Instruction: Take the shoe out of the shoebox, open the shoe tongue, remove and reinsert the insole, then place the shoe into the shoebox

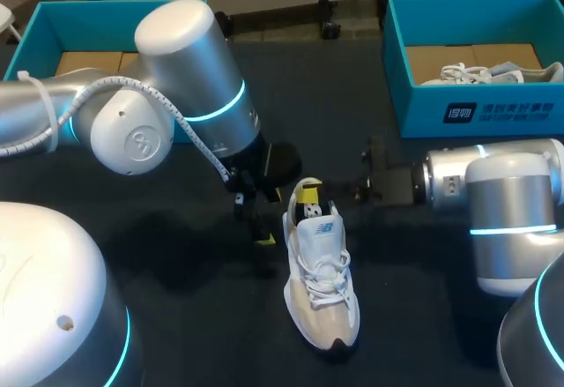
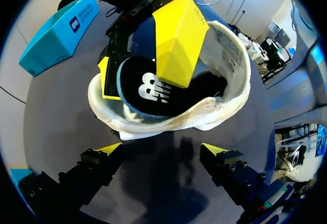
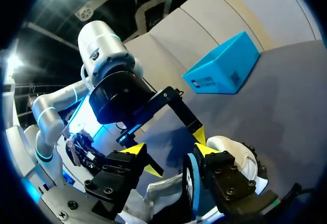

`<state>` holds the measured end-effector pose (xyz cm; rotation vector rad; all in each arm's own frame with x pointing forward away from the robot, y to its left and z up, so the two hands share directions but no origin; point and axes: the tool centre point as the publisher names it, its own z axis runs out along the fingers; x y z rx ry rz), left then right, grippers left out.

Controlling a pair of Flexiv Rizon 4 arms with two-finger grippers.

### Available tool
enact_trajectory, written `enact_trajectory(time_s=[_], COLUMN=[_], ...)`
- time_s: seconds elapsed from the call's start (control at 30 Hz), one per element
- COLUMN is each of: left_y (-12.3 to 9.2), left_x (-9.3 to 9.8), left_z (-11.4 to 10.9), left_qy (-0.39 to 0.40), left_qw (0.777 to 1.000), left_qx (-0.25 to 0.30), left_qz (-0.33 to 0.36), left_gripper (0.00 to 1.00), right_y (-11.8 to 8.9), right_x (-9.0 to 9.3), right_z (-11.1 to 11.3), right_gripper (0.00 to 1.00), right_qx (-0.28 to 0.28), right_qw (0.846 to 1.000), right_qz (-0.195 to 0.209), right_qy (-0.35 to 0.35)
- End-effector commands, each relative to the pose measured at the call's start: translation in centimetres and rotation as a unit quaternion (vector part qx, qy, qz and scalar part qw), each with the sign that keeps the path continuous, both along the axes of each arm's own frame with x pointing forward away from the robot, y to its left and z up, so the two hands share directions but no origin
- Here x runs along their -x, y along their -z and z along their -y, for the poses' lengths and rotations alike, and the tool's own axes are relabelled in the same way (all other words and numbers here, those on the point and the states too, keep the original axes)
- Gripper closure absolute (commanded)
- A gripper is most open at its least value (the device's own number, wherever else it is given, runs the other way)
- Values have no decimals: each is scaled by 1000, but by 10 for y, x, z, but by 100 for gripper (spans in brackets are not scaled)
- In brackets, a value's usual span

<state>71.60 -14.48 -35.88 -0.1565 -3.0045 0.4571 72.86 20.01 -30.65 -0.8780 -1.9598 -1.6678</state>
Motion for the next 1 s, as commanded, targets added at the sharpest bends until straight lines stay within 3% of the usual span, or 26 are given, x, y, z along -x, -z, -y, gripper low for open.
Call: enact_trajectory(time_s=[0.03, 0.47, 0.7, 1.0], left_y=[-14, -40, -47, -60], left_x=[-2, -11, -16, -24], left_z=[-17, -56, -73, -99], left_qy=[11, 25, 4, 12], left_qw=[1000, 1000, 1000, 999], left_qx=[10, -10, -31, -52], left_qz=[-12, -8, 3, -6], left_gripper=[0, 0, 0, 0], right_y=[-3, -18, -25, -30], right_x=[-1, -18, -34, -51], right_z=[4, 24, 39, 48], right_gripper=[42, 42, 42, 28], right_qx=[6, 57, 92, 140], right_qw=[1000, 998, 994, 979], right_qz=[1, 8, -36, -109], right_qy=[-3, -1, -37, -98])
